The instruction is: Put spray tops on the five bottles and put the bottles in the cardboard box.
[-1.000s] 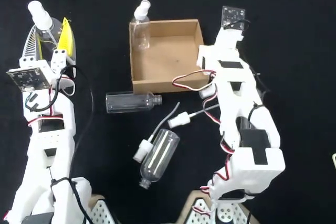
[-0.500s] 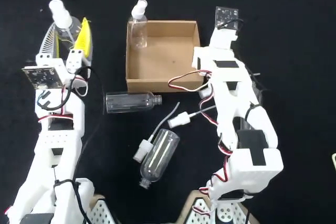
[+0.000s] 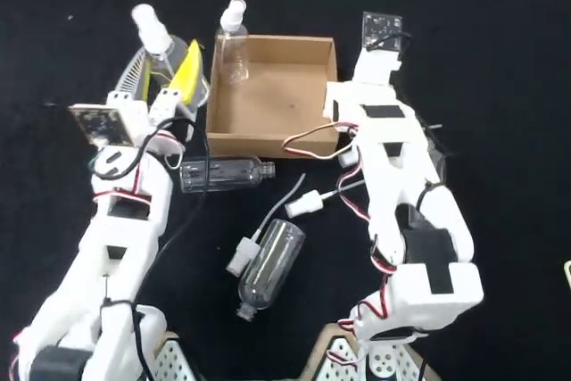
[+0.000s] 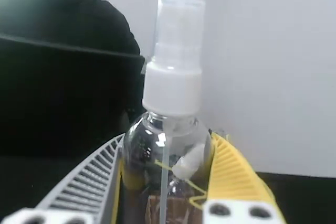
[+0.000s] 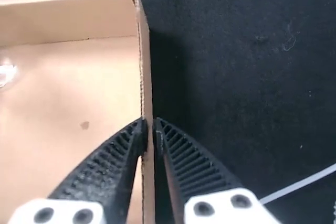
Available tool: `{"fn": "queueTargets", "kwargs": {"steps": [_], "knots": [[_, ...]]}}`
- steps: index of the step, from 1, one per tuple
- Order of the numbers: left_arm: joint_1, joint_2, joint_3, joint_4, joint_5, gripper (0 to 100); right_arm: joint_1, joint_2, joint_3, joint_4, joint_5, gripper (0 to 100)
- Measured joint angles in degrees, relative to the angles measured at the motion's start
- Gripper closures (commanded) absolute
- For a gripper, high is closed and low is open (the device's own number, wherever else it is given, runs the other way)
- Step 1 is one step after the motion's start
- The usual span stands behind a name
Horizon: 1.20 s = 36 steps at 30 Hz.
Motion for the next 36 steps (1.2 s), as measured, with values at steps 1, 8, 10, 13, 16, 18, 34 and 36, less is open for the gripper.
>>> {"fn": "queueTargets", "kwargs": {"steps": [1,8,10,13,16,18,34,36], "knots": [[0.2,1.4,-0.3,0.0,0.0,97,-0.2,-0.5,0.2,0.0,0.0,97.3],[2.4,5.6,-0.6,-5.5,0.0,97,0.5,-1.8,0.9,0.3,0.0,97.3],[3.3,5.6,0.2,-7.8,0.0,97,1.8,-1.9,1.1,0.3,0.0,97.3],[4.4,5.6,0.2,-8.1,0.0,97,2.4,-1.9,1.1,0.3,0.0,97.3],[4.6,5.9,0.2,-8.1,0.0,97,2.2,-1.9,1.1,0.3,0.0,97.3],[4.8,5.9,0.2,-8.1,0.0,97,2.3,-1.9,1.1,0.3,0.0,97.3],[1.4,5.9,4.7,-8.2,0.0,97,-8.4,-17.6,7.5,11.2,0.1,96.9],[1.4,5.9,4.7,-8.2,0.0,97,-9.5,-17.6,7.6,11.2,0.1,96.9]]}}
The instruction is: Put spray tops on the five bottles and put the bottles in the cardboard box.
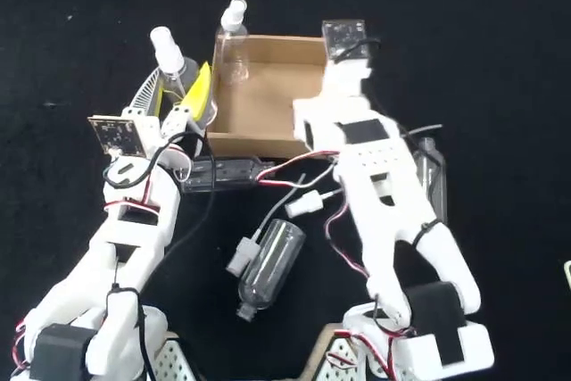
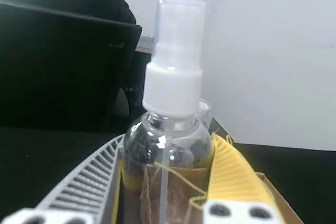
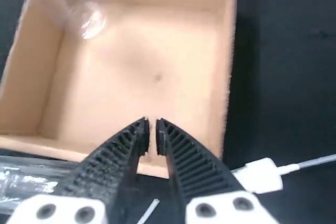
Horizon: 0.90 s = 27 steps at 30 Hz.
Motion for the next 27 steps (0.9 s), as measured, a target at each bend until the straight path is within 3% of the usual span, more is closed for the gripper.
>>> {"fn": "queueTargets", "kwargs": {"steps": [4,9,12,19,27], "knots": [[-0.3,0.0,0.0,-0.1,0.0,97,-0.2,1.5,0.0,-0.2,0.0,95.4],[-0.4,0.0,0.0,-0.1,0.0,97,-0.4,3.7,0.0,-0.4,0.0,80.3],[-0.4,0.0,0.0,-0.1,0.0,97,-0.4,3.7,0.0,1.0,0.9,78.4],[-0.6,0.0,0.0,-0.1,0.0,97,-1.3,0.6,-0.4,11.9,16.9,78.0],[-2.8,0.0,0.0,-0.1,0.0,97,-3.7,2.6,-1.8,12.6,38.0,78.1]]}}
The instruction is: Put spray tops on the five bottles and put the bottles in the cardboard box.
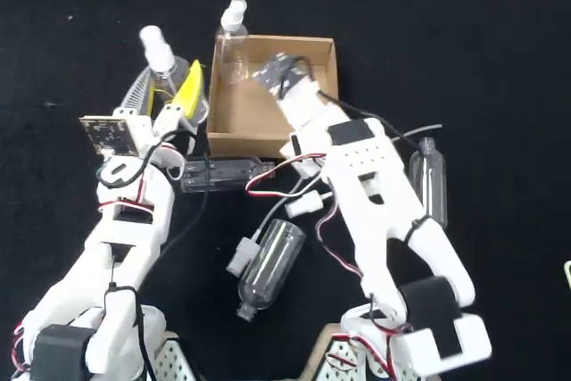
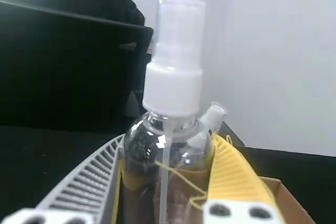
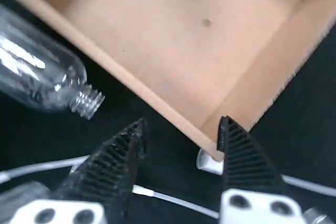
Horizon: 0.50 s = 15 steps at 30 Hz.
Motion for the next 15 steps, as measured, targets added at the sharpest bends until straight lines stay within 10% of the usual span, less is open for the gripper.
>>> {"fn": "queueTargets", "kwargs": {"steps": [15], "knots": [[-8.4,0.0,1.8,0.0,0.0,97,0.0,12.7,-8.9,0.0,7.1,81.0]]}}
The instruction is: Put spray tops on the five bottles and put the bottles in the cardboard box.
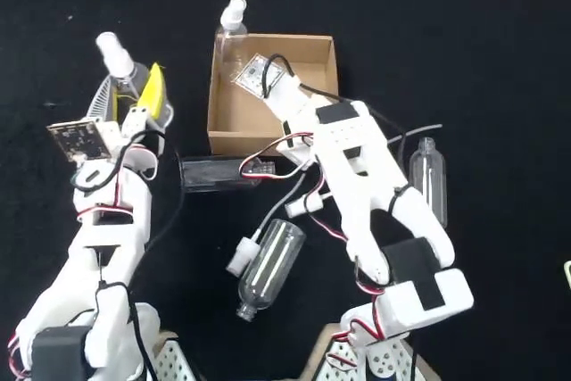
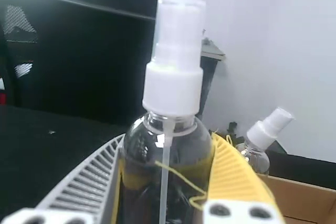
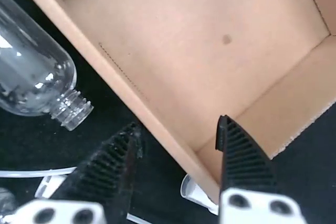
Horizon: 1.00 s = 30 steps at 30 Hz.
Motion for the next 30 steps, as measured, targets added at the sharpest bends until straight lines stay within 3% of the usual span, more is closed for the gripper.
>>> {"fn": "queueTargets", "kwargs": {"steps": [11,17,30], "knots": [[-0.1,0.0,0.0,0.0,0.0,97,0.0,2.1,0.0,0.0,0.0,84.0],[-0.1,0.0,0.0,0.0,0.0,97,0.0,2.1,0.0,0.0,0.1,95.3],[-0.1,0.0,0.0,0.0,0.0,97,0.0,2.1,0.0,0.0,0.2,95.5]]}}
